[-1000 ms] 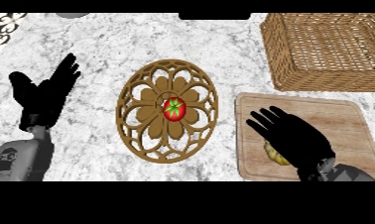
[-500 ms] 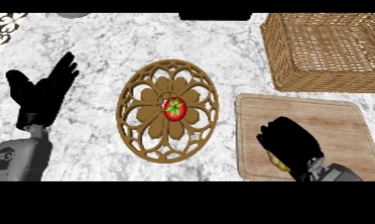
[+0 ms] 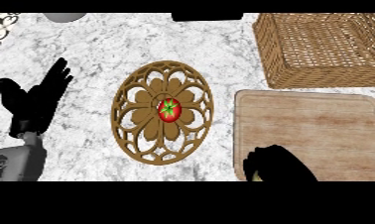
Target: Pick the squash from the cutting board and place it in the basket
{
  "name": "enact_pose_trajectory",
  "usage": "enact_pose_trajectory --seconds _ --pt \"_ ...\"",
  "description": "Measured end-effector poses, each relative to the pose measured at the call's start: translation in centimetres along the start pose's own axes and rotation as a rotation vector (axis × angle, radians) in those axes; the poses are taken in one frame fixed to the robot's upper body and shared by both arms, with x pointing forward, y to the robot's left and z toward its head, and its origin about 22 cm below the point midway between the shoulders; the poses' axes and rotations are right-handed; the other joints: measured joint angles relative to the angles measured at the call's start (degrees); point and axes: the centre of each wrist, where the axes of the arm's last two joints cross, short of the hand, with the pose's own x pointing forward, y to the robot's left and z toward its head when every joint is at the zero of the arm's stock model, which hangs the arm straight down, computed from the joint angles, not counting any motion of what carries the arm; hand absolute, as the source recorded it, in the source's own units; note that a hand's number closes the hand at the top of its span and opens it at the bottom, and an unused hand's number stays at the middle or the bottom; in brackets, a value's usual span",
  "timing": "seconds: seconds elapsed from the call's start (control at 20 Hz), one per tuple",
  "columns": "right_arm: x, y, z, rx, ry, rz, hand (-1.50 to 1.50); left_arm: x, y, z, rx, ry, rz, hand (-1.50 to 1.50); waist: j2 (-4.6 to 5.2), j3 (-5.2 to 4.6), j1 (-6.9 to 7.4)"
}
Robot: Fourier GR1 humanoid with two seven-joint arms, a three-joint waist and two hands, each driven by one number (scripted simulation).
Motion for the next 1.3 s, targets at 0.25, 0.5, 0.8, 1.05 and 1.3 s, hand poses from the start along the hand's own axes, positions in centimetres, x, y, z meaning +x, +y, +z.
enact_pose_trajectory --seconds 0.25,0.5,0.8,1.05,1.3 --pt "1.7 2.8 2.5 -0.054 -0.018 -0.161 1.5 0.6 0.0 -0.7 -0.014 -0.006 0.0 0.0 0.35 0.16 0.76" --pt "3.7 3.3 4.5 -0.172 -0.11 -0.402 1.5 0.3 -0.5 -0.1 -0.021 -0.005 -0.003 0.0 0.33 0.24 1.02" --pt "5.7 -0.2 8.4 -0.412 -0.253 -0.571 1.5 0.4 -0.8 0.0 -0.008 -0.003 -0.006 0.0 0.33 0.23 0.75" --pt "5.8 -1.4 9.0 -0.495 -0.198 -0.611 1.5 0.6 -0.7 -0.4 -0.013 -0.002 -0.006 0.0 0.49 0.16 1.04" --pt "5.1 -3.2 8.5 -0.57 -0.122 -0.608 1.5 0.5 -1.0 -0.3 -0.019 -0.009 -0.013 0.0 0.62 0.1 1.53"
